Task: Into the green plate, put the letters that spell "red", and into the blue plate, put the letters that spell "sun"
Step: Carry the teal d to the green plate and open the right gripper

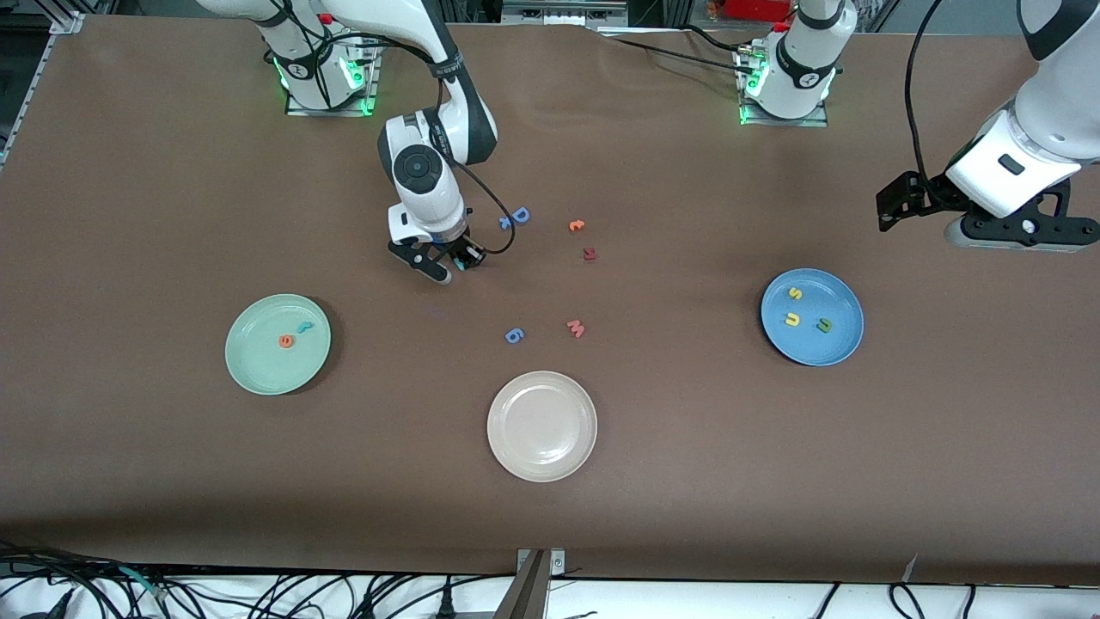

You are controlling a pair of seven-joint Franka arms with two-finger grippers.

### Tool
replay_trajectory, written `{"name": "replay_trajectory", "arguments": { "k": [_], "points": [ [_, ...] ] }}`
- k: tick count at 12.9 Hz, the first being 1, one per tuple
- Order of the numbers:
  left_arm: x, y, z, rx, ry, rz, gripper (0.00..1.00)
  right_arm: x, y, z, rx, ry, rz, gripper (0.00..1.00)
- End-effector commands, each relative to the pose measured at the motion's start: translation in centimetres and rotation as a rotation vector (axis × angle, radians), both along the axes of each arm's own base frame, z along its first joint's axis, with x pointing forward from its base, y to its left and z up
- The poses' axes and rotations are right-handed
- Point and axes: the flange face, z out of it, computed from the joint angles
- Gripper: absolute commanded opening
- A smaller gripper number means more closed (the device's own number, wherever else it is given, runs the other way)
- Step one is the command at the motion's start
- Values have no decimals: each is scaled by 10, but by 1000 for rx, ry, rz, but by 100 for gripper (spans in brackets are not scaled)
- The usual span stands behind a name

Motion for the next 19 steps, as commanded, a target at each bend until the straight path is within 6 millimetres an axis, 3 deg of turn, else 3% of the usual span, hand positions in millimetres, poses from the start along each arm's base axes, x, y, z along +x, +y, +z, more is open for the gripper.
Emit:
{"name": "replay_trajectory", "arguments": {
  "k": [1, 5, 8, 11, 15, 19],
  "points": [
    [-9, 1, 1, -17, -3, -3, 100, -5, -6, -2, 9, 13, 14, 25],
    [-8, 4, 6, -28, -11, 2, 100, 6, -3, 7, 18, 37, 25, 22],
    [-7, 3, 8, -30, -15, 9, 100, 49, -16, 44, 33, 101, 64, 21],
    [-6, 7, 9, -32, -18, 12, 100, 87, -63, 75, 24, 154, 162, 21],
    [-4, 8, 13, -33, -26, 15, 100, 120, -143, 70, -35, 151, 346, 21],
    [-6, 10, 7, -29, 11, 14, 100, 146, -236, 83, -81, 159, 501, 21]
  ]
}}
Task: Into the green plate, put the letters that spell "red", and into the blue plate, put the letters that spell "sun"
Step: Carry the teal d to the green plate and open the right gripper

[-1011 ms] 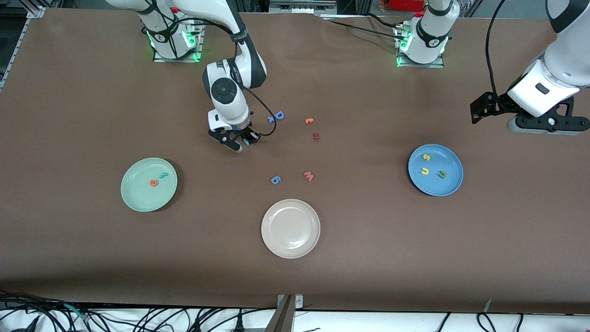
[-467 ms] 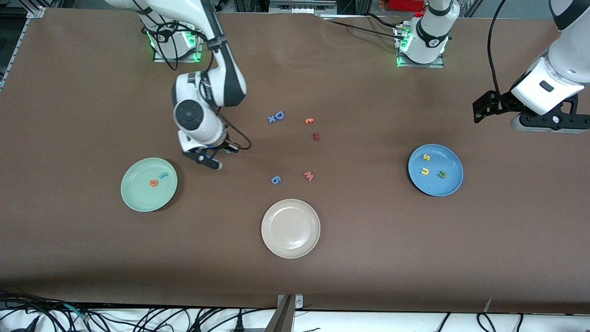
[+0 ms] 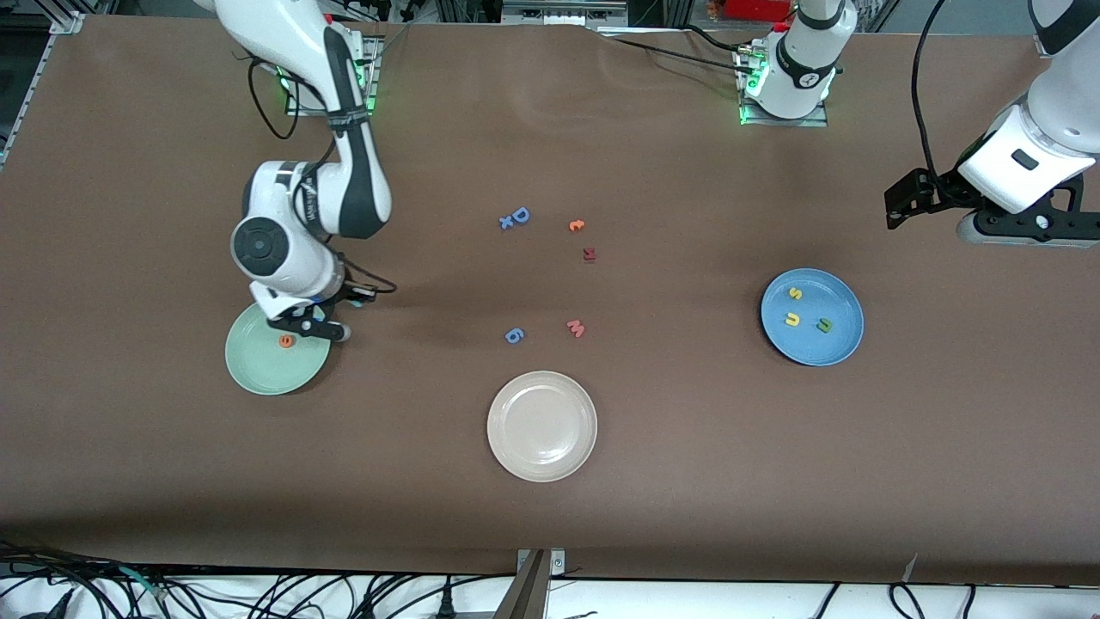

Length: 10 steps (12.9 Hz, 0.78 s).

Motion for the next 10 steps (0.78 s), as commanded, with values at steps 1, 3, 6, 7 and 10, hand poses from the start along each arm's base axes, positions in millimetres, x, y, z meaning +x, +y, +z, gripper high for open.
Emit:
{"name": "replay_trajectory", "arguments": {
  "k": [1, 3, 6, 7, 10],
  "points": [
    [-5, 1, 4, -30, 12, -2, 100, 13, -51, 14, -38, 9, 104, 21],
    [-5, 3, 6, -29, 12, 2, 100, 19, -96, 16, -40, 24, 173, 21],
    [-6, 3, 7, -28, 15, 10, 100, 30, -137, 12, -52, 28, 223, 27],
    [-7, 0, 7, -27, 16, 10, 100, 35, -140, 12, -58, 21, 201, 51],
    [-12, 3, 5, -24, 59, 2, 100, 38, -131, 15, -13, -9, 126, 100]
  ]
}}
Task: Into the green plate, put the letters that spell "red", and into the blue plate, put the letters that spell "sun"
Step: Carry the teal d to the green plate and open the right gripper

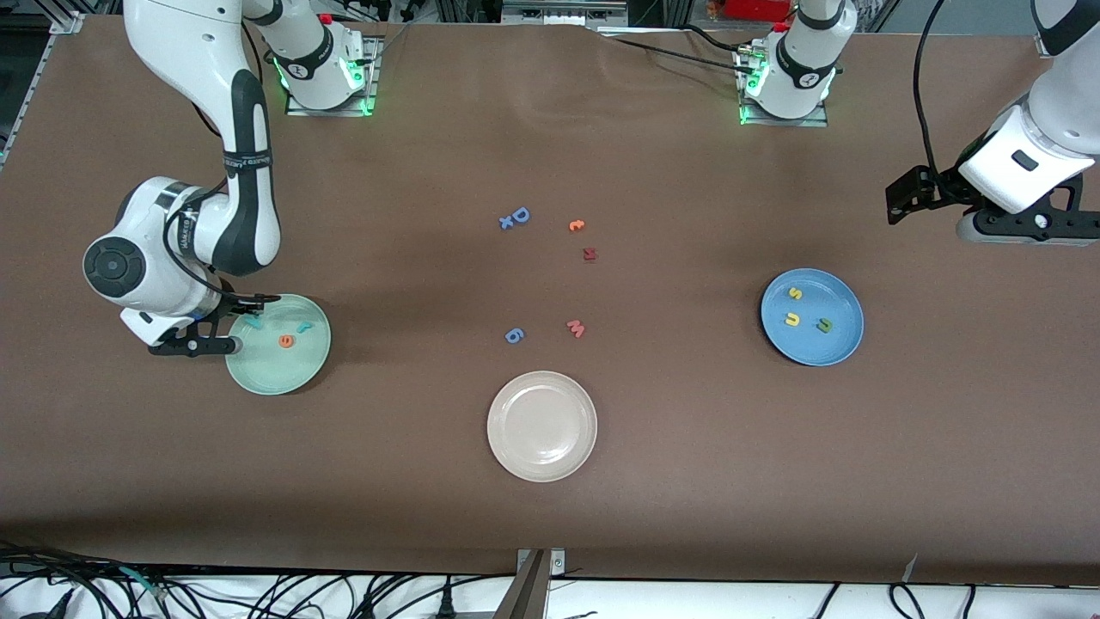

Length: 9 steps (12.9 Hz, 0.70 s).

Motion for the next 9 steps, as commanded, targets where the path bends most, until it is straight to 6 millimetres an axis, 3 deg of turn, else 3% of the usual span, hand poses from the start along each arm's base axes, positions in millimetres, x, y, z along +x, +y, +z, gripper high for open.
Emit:
{"name": "replay_trajectory", "arguments": {
  "k": [1, 4, 9],
  "points": [
    [-7, -2, 8, -26, 10, -6, 100, 11, 17, 7, 12, -22, -16, 100],
    [-7, -2, 8, -24, 8, -5, 100, 23, 41, 27, 44, -16, -77, 100],
    [-9, -10, 11, -41, 4, -70, 100, 22, 108, 32, 46, -3, -163, 100]
  ]
}}
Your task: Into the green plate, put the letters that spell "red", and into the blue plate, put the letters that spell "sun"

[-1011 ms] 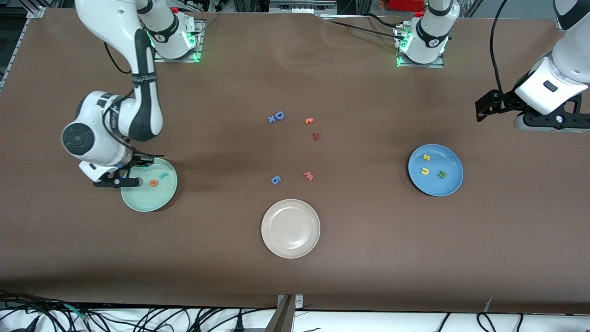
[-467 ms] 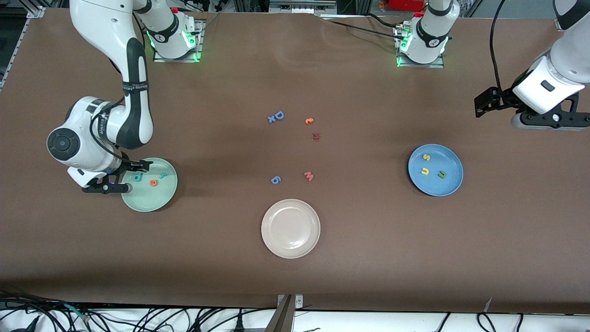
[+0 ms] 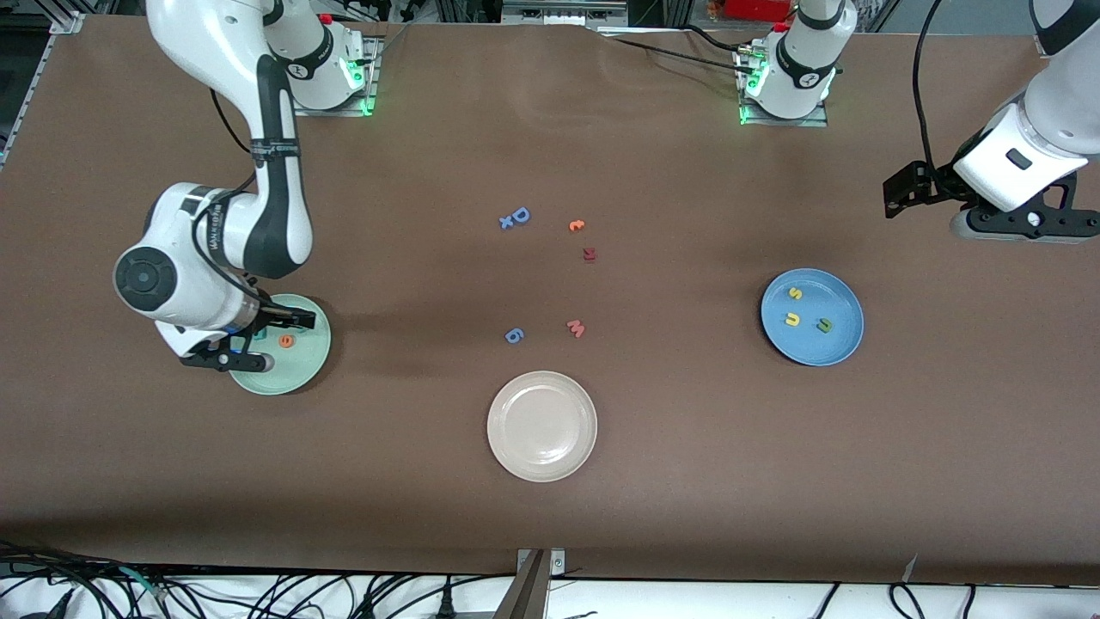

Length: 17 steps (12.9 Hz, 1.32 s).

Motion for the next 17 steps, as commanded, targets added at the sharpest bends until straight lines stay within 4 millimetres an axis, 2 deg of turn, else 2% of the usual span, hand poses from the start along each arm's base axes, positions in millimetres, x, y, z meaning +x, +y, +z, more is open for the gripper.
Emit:
{"name": "replay_trajectory", "arguments": {
  "k": [1, 4, 5, 6, 8, 10, 14, 15, 17],
  "points": [
    [-8, -5, 16, -71, -16, -37, 100, -2, 33, 4, -4, 7, -57, 100],
    [-4, -2, 20, -94, -70, -134, 100, -12, 88, 8, 19, 21, -115, 100],
    [-4, -3, 21, -94, -71, -133, 100, -14, 90, 12, 35, 36, -140, 100],
    [-4, -2, 22, -93, -73, -131, 100, -16, 92, 24, 36, 37, -122, 100],
    [-4, -1, 21, -91, -68, -130, 100, -21, 78, 45, 30, 59, -91, 100],
    [-7, -3, 19, -85, -46, -55, 100, -25, 59, 73, 27, 73, -58, 100],
    [-7, -4, 20, -82, -43, -55, 100, -37, 12, 147, 9, 35, -5, 100],
    [-7, -4, 19, -82, -41, -55, 100, -42, -6, 171, 22, 24, 20, 100],
    [-7, -4, 20, -81, -43, -54, 100, -57, -28, 206, 35, 18, 2, 100]
  ]
}}
